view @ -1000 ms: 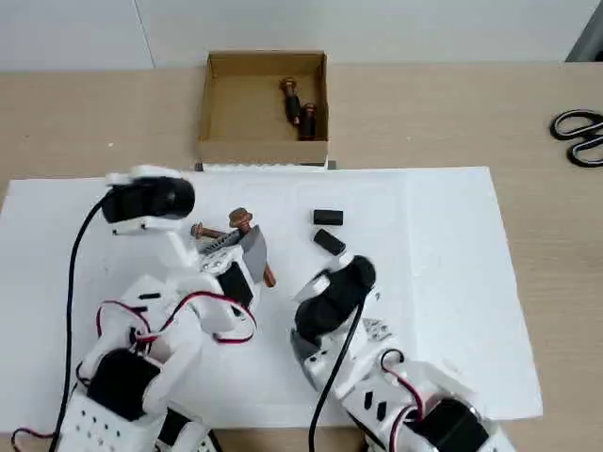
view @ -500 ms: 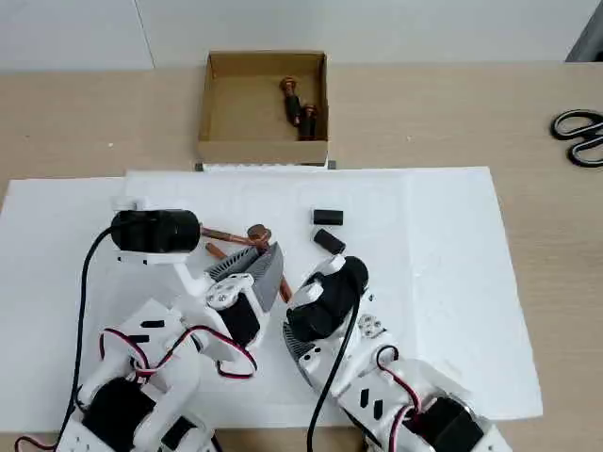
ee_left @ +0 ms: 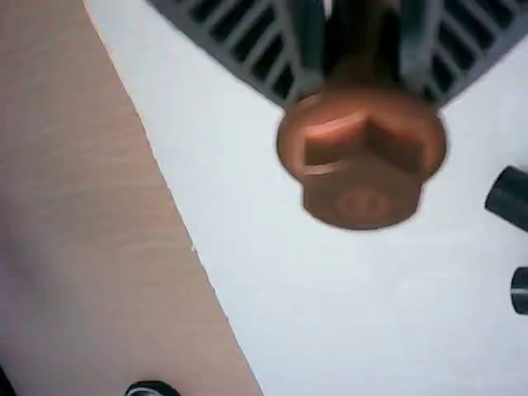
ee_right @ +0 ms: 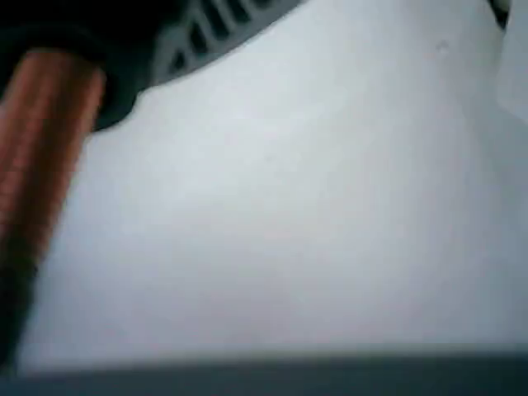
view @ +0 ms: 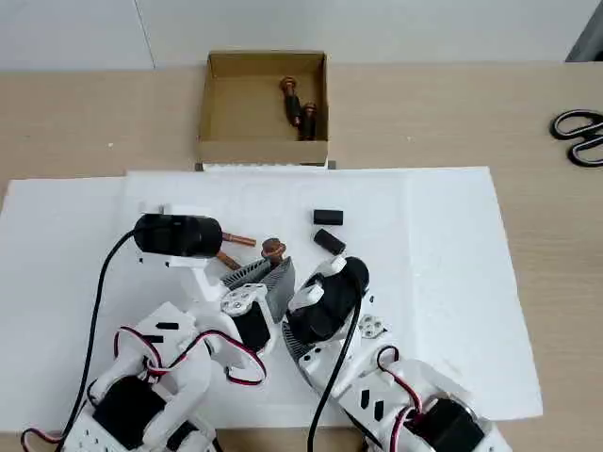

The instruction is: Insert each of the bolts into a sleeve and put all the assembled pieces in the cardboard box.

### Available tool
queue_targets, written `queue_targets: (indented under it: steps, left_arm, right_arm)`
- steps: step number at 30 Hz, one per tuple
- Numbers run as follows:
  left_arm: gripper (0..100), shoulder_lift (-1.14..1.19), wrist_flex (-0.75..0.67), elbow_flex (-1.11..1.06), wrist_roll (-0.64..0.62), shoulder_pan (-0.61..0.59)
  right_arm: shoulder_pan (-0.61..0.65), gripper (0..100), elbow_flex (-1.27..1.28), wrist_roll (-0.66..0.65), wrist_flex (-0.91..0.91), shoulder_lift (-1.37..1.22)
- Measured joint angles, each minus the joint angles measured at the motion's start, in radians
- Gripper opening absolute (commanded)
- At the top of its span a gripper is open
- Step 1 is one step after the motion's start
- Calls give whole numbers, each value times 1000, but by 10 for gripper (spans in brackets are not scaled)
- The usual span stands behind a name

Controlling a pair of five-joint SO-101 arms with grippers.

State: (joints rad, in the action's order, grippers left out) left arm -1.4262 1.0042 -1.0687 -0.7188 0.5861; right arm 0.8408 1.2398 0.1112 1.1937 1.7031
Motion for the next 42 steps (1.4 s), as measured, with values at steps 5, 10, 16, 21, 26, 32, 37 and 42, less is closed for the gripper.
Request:
queue_targets:
  steps: [5,10,16,21,26,32,37,42]
  left_arm:
    - [6,0,0,0,5,2]
    - [6,-2,54,0,37,40]
    - [6,-6,130,2,64,98]
    - [6,-8,193,9,107,133]
    - [6,-17,239,21,135,163]
    - [24,-17,244,26,192,163]
    - [186,-18,253,26,216,163]
    - [209,-18,290,29,219,161]
  right_arm:
    - [0,2,0,0,0,0]
    - [0,2,0,0,0,0]
    - [-2,2,-3,0,0,0]
    - [0,2,-26,0,0,0]
    - [3,2,-26,-3,0,0]
    - [3,2,-26,-3,0,0]
    - [0,2,-25,-5,0,-2]
    - [2,2,-26,-5,2,3]
